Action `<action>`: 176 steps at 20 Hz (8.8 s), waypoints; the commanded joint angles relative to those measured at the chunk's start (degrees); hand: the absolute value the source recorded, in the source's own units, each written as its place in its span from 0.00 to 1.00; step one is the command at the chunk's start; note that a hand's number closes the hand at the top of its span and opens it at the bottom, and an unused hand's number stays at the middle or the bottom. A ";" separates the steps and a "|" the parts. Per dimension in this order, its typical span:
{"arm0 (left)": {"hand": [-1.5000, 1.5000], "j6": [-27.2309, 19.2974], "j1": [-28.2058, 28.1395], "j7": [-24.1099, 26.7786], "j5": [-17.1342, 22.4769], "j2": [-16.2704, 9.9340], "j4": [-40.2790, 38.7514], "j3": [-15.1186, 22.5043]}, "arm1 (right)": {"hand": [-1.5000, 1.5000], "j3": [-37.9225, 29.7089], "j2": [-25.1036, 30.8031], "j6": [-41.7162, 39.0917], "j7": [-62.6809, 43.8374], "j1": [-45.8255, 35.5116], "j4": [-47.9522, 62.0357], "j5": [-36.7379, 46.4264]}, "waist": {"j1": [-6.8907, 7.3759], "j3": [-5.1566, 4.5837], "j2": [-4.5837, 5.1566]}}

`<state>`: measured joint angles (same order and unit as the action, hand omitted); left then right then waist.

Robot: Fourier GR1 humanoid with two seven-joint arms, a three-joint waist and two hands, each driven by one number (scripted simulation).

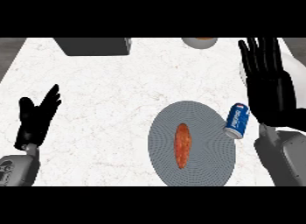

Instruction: Pick the sweet potato from the placemat and place it in the plate

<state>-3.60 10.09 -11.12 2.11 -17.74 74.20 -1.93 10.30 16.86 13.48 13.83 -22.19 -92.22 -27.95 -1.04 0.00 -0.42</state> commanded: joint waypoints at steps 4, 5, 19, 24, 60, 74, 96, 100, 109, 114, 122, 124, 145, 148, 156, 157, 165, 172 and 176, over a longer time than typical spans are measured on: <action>0.50 0.27 1.07 2.69 0.73 0.86 3.42 -0.59 | 1.00 4.00 4.67 -20.01 0.50 3.88 10.34 -3.43 | 1.94 0.08 0.86; 0.50 0.78 1.06 3.37 1.09 1.52 4.67 0.06 | 1.00 5.64 4.69 -22.74 -0.28 2.38 13.06 -3.45 | 2.89 0.09 1.02; 0.50 2.89 -1.64 2.53 2.41 2.68 6.72 0.28 | 0.00 11.61 7.04 -17.78 28.48 7.45 35.42 25.56 | 1.75 0.02 0.48; 0.50 3.03 -2.04 3.13 2.47 2.31 6.49 -1.51 | 0.00 11.37 8.45 -17.99 21.88 4.16 33.57 29.71 | 1.45 -0.02 0.37; 0.50 5.28 -2.59 1.71 -0.93 5.61 8.62 -3.56 | 0.00 15.06 -5.81 -29.30 -10.58 1.76 26.26 65.73 | 1.23 0.00 0.41; 0.50 5.68 -2.83 0.13 -1.39 6.64 10.25 -3.70 | 1.00 16.14 -8.19 -33.40 -2.13 -0.40 33.61 74.25 | 1.54 0.02 0.43; 0.50 5.89 3.74 -0.56 -1.87 6.75 6.44 -3.99 | 1.00 -10.23 -9.56 0.48 -36.44 -22.67 46.06 83.81 | 4.09 0.06 1.50; 0.50 5.11 1.93 1.18 -3.19 8.02 5.57 -2.84 | 1.00 -11.07 -5.66 11.43 -41.22 -27.53 45.55 90.69 | 3.58 -0.02 1.34; 0.50 3.80 -0.63 3.85 -4.54 9.44 5.84 -2.13 | 1.00 -18.57 -2.50 26.74 -48.36 -31.16 56.10 93.46 | 2.67 0.04 1.02; 0.50 4.93 -1.28 2.33 -3.10 7.96 7.37 -3.72 | 1.00 -23.17 1.74 30.26 -43.01 -30.08 60.61 88.77 | 2.30 0.05 0.84; 0.50 4.84 -0.25 -0.92 -2.44 8.55 9.55 -3.51 | 1.00 -28.80 8.19 32.99 -31.60 -26.01 66.90 81.76 | 2.14 0.07 0.83; 0.50 6.88 -1.09 0.04 -1.85 6.15 9.67 -4.73 | 1.00 -30.59 11.96 28.88 -28.87 -28.95 71.10 79.90 | 2.78 0.10 1.03; 0.50 4.18 0.71 -0.16 -3.31 9.51 6.67 -3.42 | 0.00 -43.56 12.51 18.12 9.10 -25.67 69.02 61.31 | 2.35 0.24 0.80; 0.50 4.55 1.51 0.60 -3.08 8.19 6.25 -4.63 | 0.00 -46.84 11.47 14.32 12.26 -26.35 67.42 55.78 | 1.67 0.12 0.68; 0.50 5.35 -2.34 0.22 -2.65 7.63 9.39 -4.83 | 0.00 -53.61 15.24 -3.15 4.88 -26.51 68.67 44.32 | 1.11 0.04 0.22; 0.50 5.99 1.60 1.16 -2.10 6.70 5.33 -6.12 | 0.00 -52.91 13.98 -2.74 5.43 -25.20 68.89 44.20 | 0.99 0.02 0.50; 0.50 4.89 0.99 0.73 -3.35 9.05 6.02 -4.19 | 0.00 -52.14 17.78 -8.03 13.42 -17.30 68.44 39.74 | 1.39 0.04 0.64; 0.50 7.36 -0.52 0.66 -2.31 6.46 7.87 -5.66 | 0.00 -52.16 20.55 -8.05 17.48 -13.12 70.19 36.54 | 1.81 0.09 0.69; 0.50 5.72 0.78 4.55 -3.38 8.15 3.32 -5.77 | 0.00 -51.11 23.10 -8.90 18.05 -13.52 73.05 35.71 | 1.79 0.08 0.78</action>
<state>2.01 10.60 -9.18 -1.02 -9.62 80.06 -7.20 -40.80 37.35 5.84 29.58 -36.63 -21.67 8.91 0.61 0.07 0.25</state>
